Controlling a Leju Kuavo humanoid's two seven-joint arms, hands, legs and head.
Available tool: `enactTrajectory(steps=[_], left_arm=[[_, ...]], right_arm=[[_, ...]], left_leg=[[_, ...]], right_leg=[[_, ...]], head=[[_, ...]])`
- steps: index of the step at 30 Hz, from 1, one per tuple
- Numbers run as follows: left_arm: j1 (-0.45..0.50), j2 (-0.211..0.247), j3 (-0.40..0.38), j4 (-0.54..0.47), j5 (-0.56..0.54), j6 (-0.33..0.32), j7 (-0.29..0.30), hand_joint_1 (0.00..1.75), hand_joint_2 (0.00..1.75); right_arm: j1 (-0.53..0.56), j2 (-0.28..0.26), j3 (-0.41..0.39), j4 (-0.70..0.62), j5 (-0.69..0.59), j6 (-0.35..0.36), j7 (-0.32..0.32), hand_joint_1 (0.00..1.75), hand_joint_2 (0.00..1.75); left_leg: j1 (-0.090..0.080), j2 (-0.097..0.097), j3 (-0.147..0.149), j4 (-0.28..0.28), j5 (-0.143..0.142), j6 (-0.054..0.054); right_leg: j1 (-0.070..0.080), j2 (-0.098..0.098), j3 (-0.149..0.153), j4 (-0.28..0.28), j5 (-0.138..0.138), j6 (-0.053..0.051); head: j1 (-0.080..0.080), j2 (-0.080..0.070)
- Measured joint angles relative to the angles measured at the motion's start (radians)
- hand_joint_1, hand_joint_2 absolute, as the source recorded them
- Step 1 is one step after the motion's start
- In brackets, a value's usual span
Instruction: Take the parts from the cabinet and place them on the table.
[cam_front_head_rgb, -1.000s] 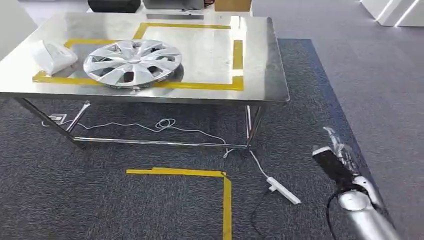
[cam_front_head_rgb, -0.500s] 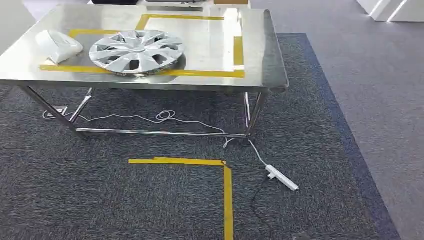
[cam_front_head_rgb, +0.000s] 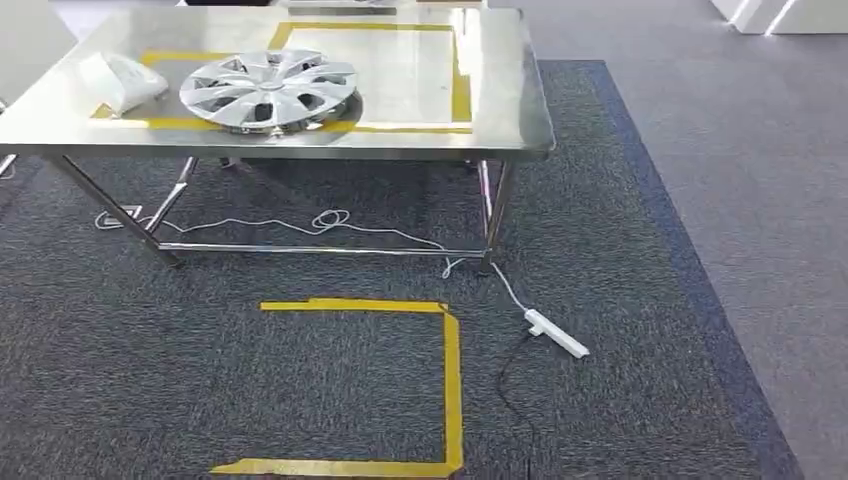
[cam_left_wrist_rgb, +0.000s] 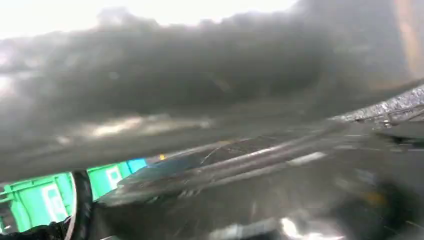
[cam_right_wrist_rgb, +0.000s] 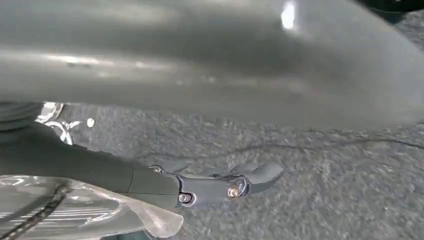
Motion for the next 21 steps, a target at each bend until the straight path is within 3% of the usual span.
enactTrajectory(steps=[1, 4, 5, 6, 8, 9, 10, 11, 12, 13, 14, 15, 16, 17, 19, 20, 21], left_arm=[[-0.001, 0.0, 0.0, 0.0, 0.0, 0.0, -0.001, 0.0, 0.0], [0.003, 0.0, 0.0, 0.003, 0.0, 0.0, -0.001, 0.0, 0.0], [0.0, 0.0, 0.0, 0.005, 0.0, 0.0, -0.001, 0.0, 0.0], [0.0, 0.0, 0.0, 0.005, 0.0, 0.001, -0.001, 0.0, 0.0], [0.0, 0.0, 0.0, 0.005, 0.0, 0.001, -0.001, 0.0, 0.0], [0.0, 0.0, 0.0, 0.005, 0.0, 0.001, -0.001, 0.0, 0.0], [0.0, 0.001, 0.0, 0.005, 0.0, 0.001, -0.001, 0.0, 0.0], [0.0, 0.001, 0.0, 0.005, 0.0, 0.001, -0.001, 0.0, 0.0], [0.0, 0.001, 0.0, 0.005, 0.0, 0.001, -0.001, 0.0, 0.0], [0.0, 0.001, 0.0, 0.005, 0.0, 0.001, -0.001, 0.0, 0.0], [-0.001, 0.0, 0.0, 0.005, 0.0, 0.001, -0.001, 0.0, 0.0], [-0.002, -0.003, 0.0, 0.005, 0.0, 0.001, -0.001, 0.0, 0.0], [-0.002, -0.003, 0.0, 0.005, 0.001, 0.001, -0.002, 0.0, 0.0], [-0.004, -0.004, 0.0, 0.005, 0.0, 0.001, -0.002, 0.0, 0.0], [-0.003, -0.004, 0.0, 0.005, 0.001, 0.001, -0.002, 0.0, 0.0], [-0.002, -0.002, 0.0, 0.006, 0.001, 0.001, -0.002, 0.0, 0.0], [-0.001, -0.003, 0.0, 0.006, 0.001, 0.001, -0.002, 0.0, 0.0]], right_arm=[[-0.001, 0.0, 0.0, 0.001, 0.0, 0.0, 0.0, 0.0, 0.0], [0.0, 0.0, 0.0, 0.009, -0.001, 0.0, 0.0, 0.0, 0.0], [0.0, 0.0, 0.0, 0.013, -0.002, 0.0, 0.0, 0.0, 0.0], [-0.001, 0.0, 0.0, 0.013, -0.002, 0.0, 0.0, 0.0, 0.0], [0.0, 0.002, 0.0, 0.014, -0.002, 0.002, 0.0, 0.0, 0.0], [-0.001, 0.002, 0.0, 0.015, -0.002, 0.002, 0.0, 0.0, 0.0], [-0.001, 0.002, 0.0, 0.015, -0.002, 0.002, 0.0, 0.0, 0.0], [-0.001, 0.002, 0.0, 0.015, -0.002, 0.002, 0.0, 0.0, 0.0], [-0.001, 0.002, 0.0, 0.015, -0.002, 0.002, 0.0, 0.0, 0.0], [-0.002, 0.002, 0.0, 0.015, -0.002, 0.002, 0.0, 0.0, 0.0], [-0.005, 0.002, 0.0, 0.015, -0.002, 0.001, 0.0, 0.0, 0.0], [-0.009, -0.002, 0.0, 0.015, -0.002, 0.001, 0.0, 0.0, 0.0], [-0.015, -0.001, 0.0, 0.015, -0.002, 0.001, -0.001, 0.0, 0.0], [-0.017, -0.001, 0.0, 0.015, -0.002, 0.001, -0.001, 0.0, 0.0], [-0.015, 0.0, 0.0, 0.016, -0.002, 0.001, -0.001, 0.0, 0.0], [-0.016, 0.002, 0.0, 0.019, -0.002, 0.001, 0.0, 0.0, 0.0], [-0.016, 0.002, 0.0, 0.019, -0.002, 0.001, 0.0, 0.0, 0.0]], left_leg=[[-0.002, -0.002, 0.006, -0.026, -0.012, 0.014], [-0.007, 0.0, -0.022, -0.023, 0.011, 0.04], [-0.002, 0.009, -0.033, -0.026, 0.023, 0.051], [-0.002, 0.008, -0.049, -0.026, 0.035, 0.06], [-0.006, 0.01, -0.081, -0.025, 0.062, 0.065], [-0.009, 0.01, -0.1, -0.024, 0.076, 0.066], [-0.012, 0.012, -0.117, -0.023, 0.089, 0.066], [-0.014, 0.014, -0.132, -0.023, 0.102, 0.066], [-0.016, 0.014, -0.148, -0.023, 0.114, 0.065], [-0.018, 0.014, -0.161, -0.023, 0.127, 0.064], [-0.018, 0.013, -0.166, -0.022, 0.139, 0.062], [-0.019, 0.013, -0.172, -0.022, 0.149, 0.057], [-0.021, 0.013, -0.174, -0.02, 0.16, 0.053], [-0.019, 0.016, -0.176, -0.023, 0.174, 0.048], [-0.016, 0.015, -0.18, -0.034, 0.2, 0.034], [-0.014, 0.011, -0.187, -0.028, 0.184, 0.027], [-0.015, 0.008, -0.2, -0.002, 0.124, 0.023]], right_leg=[[0.0, 0.0, -0.006, 0.004, 0.009, 0.007], [-0.004, 0.001, -0.013, -0.004, 0.039, 0.03], [-0.008, 0.006, -0.022, 0.005, 0.016, 0.033], [-0.008, 0.006, -0.044, 0.038, -0.044, 0.036], [-0.008, 0.007, -0.077, 0.186, -0.168, 0.042], [-0.008, 0.007, -0.088, 0.257, -0.2, 0.043], [-0.008, 0.007, -0.085, 0.297, -0.197, 0.042], [-0.007, 0.007, -0.064, 0.299, -0.167, 0.039], [-0.005, 0.007, -0.026, 0.269, -0.122, 0.034], [-0.002, 0.007, 0.032, 0.202, -0.085, 0.026], [0.003, 0.008, 0.106, 0.106, -0.077, 0.014], [0.011, 0.008, 0.189, -0.003, -0.112, 0.002], [0.013, 0.006, 0.231, -0.086, -0.133, 0.0], [0.015, 0.009, 0.222, -0.084, -0.135, 0.001], [0.018, 0.009, 0.205, -0.081, -0.117, -0.009], [0.008, 0.001, 0.194, -0.085, -0.097, -0.017], [0.009, 0.0, 0.177, -0.083, -0.086, -0.028]], head=[[0.004, 0.0], [0.002, 0.0], [0.0, 0.0], [0.005, 0.0], [0.01, 0.0], [0.009, 0.0], [0.009, 0.0], [0.009, 0.0], [0.009, 0.0], [0.01, 0.0], [0.01, 0.0], [0.01, 0.0], [0.012, 0.0], [0.01, 0.0], [0.012, 0.0], [0.013, 0.0], [0.01, 0.0]])
